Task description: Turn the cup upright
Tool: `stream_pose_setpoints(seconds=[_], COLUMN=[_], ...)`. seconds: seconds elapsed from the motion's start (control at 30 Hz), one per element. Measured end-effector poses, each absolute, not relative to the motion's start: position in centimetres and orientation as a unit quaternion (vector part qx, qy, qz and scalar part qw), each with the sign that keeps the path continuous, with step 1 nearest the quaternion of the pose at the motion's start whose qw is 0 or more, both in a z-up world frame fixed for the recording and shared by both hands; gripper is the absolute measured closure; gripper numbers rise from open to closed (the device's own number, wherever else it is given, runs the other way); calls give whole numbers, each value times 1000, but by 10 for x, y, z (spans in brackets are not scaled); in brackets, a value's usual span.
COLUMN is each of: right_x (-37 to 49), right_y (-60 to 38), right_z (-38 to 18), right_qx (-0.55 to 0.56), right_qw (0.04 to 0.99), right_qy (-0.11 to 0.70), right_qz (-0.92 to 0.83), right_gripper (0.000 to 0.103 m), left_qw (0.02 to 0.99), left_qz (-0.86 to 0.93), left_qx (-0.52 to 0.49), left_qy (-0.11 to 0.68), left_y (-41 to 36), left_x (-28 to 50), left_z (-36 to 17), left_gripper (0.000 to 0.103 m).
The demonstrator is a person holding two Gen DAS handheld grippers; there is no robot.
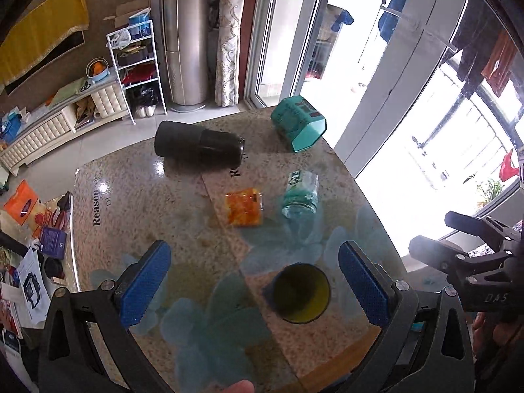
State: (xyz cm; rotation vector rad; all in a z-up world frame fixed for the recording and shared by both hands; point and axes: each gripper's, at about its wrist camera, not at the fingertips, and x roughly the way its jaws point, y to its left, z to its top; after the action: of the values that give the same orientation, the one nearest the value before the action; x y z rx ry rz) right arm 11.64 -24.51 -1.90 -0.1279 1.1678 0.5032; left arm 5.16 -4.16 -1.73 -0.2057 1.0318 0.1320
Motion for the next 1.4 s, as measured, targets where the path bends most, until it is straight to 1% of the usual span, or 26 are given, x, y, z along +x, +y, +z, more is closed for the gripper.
stream_pose_setpoints(seconds=[0.23,0.47,1.4], right_x=[123,126,138], right_y=[-254,-271,-283], right_z=[-21,-20,-25], right_qx=[-66,-65,-65], right_qw=[799,797,789], right_qy=[539,534,530], right_qz=[258,276,303], right_gripper=[0,0,0], left_qw=[862,861,857], left_qz=[78,91,112], left_qx=[-99,-104,-101], left_qy=[491,490,492], left_y=[-75,-94,-108], left_x=[56,55,62], left_z=[-20,-23,-19], left_gripper=[0,0,0])
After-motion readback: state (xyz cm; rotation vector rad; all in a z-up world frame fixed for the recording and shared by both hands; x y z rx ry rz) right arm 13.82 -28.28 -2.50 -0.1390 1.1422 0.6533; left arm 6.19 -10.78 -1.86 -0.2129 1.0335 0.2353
